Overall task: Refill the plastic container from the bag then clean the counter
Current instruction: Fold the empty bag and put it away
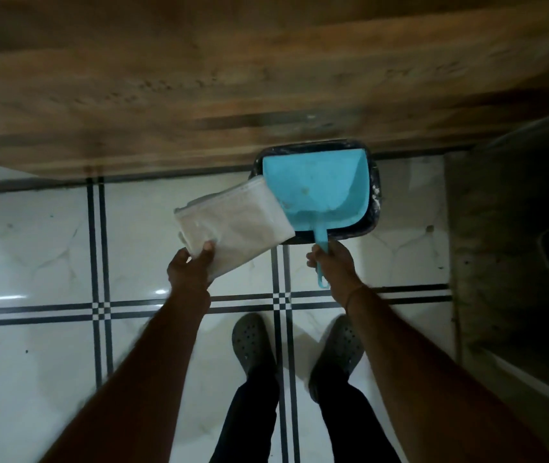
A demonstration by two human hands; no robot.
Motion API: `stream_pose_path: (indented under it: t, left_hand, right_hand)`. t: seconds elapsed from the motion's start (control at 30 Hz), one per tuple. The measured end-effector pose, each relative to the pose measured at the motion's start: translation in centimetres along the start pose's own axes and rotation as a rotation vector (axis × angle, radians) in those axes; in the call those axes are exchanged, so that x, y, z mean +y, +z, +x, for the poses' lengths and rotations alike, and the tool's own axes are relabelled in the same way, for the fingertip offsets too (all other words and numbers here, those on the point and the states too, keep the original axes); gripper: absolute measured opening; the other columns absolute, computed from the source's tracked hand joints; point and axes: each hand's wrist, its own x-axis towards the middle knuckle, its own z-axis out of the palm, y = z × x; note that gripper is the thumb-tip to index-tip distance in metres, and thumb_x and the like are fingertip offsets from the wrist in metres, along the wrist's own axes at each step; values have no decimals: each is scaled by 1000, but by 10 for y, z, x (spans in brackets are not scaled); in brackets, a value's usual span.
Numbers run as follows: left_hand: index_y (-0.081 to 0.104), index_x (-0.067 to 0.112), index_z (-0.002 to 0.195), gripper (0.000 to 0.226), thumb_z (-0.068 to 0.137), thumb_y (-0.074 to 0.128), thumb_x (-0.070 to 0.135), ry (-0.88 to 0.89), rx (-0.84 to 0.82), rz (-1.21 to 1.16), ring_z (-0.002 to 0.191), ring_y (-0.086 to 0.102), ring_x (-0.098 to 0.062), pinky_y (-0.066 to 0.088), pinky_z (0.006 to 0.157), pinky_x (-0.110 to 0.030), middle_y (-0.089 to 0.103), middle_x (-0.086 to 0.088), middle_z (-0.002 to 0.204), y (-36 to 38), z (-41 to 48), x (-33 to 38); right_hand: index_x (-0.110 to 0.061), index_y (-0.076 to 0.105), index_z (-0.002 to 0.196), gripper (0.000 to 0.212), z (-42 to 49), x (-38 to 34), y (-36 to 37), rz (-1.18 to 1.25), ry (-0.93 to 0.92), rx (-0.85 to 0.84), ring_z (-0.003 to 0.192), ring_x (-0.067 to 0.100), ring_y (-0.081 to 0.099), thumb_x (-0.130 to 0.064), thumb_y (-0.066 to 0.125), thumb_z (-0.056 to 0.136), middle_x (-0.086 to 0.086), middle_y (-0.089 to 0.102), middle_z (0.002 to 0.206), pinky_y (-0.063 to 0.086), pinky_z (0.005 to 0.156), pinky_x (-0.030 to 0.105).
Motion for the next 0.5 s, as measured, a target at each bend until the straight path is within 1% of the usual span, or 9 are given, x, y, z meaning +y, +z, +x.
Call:
stream_pose_path:
  t: [0.07, 0.1, 0.13, 0.2, 0.23, 0.27, 0.37, 0.43, 0.5]
  left_hand:
    - [68, 18, 91, 15, 89, 81, 25, 3, 2, -12, 110, 67, -36, 58, 96, -47, 70, -7, 104, 4, -11, 6]
    - [68, 17, 91, 16, 88, 82, 25, 5, 7, -15, 110, 67, -37, 57, 97, -51, 70, -6, 102, 7, -17, 9]
    - [67, 17, 90, 17, 87, 82, 25, 8, 15, -13, 108, 67, -37, 57, 98, -53, 70, -5, 101, 14, -23, 13]
    - [65, 17, 89, 18, 87, 82, 23, 13, 31, -7, 102, 67, -31, 57, 97, -51, 69, -2, 98, 33, -35, 23]
    - [64, 16, 89, 18, 88, 81, 22, 22, 36, -2, 99, 66, -28, 58, 94, -48, 68, -1, 96, 46, -41, 28]
    - [64, 15, 90, 18, 89, 81, 21, 39, 41, 11, 97, 66, -27, 58, 91, -45, 68, -1, 96, 59, -44, 31]
    - [67, 9, 108, 25, 90, 78, 22, 117, 41, 124, 100, 67, -28, 55, 79, -33, 70, -6, 106, 102, -45, 31]
    - [65, 10, 110, 23, 91, 76, 21, 146, 20, 203, 101, 67, -30, 53, 79, -32, 70, -7, 110, 127, -39, 24]
    - [65, 12, 108, 19, 92, 74, 18, 148, -11, 234, 102, 67, -30, 54, 83, -34, 70, -7, 111, 150, -24, 11]
  right_hand:
    - [-2, 57, 111, 10, -30, -4, -21, -1, -71, 90, 76, 14, 61, -7, 58, 102, 9, 62, 89, 54, 66, 18]
    - [-5, 55, 106, 4, -44, -4, -33, 15, -80, 141, 73, 14, 58, -6, 57, 102, 8, 59, 85, 52, 64, 20]
    - [-9, 54, 99, 5, -57, -2, -45, 44, -89, 190, 70, 15, 55, -5, 57, 101, 7, 56, 81, 49, 62, 22]
    - [-16, 55, 91, 13, -80, 7, -72, 62, -94, 276, 68, 19, 53, -11, 62, 100, 9, 56, 77, 48, 63, 30]
    - [-19, 58, 90, 12, -90, 9, -85, 65, -88, 309, 69, 21, 55, -17, 65, 99, 11, 58, 77, 48, 64, 34]
    - [-20, 61, 91, 10, -97, 13, -96, 79, -91, 331, 68, 22, 56, -21, 68, 98, 12, 61, 78, 48, 64, 35]
    - [-11, 65, 102, 10, -108, 18, -119, 149, -92, 334, 64, 18, 54, -19, 68, 98, 11, 59, 76, 48, 57, 26]
    - [-4, 65, 107, 16, -106, 25, -130, 152, -94, 305, 66, 18, 54, -16, 67, 98, 12, 58, 79, 50, 53, 16]
    - [1, 64, 107, 18, -96, 32, -137, 151, -119, 286, 67, 19, 53, -14, 66, 98, 16, 57, 80, 49, 52, 12]
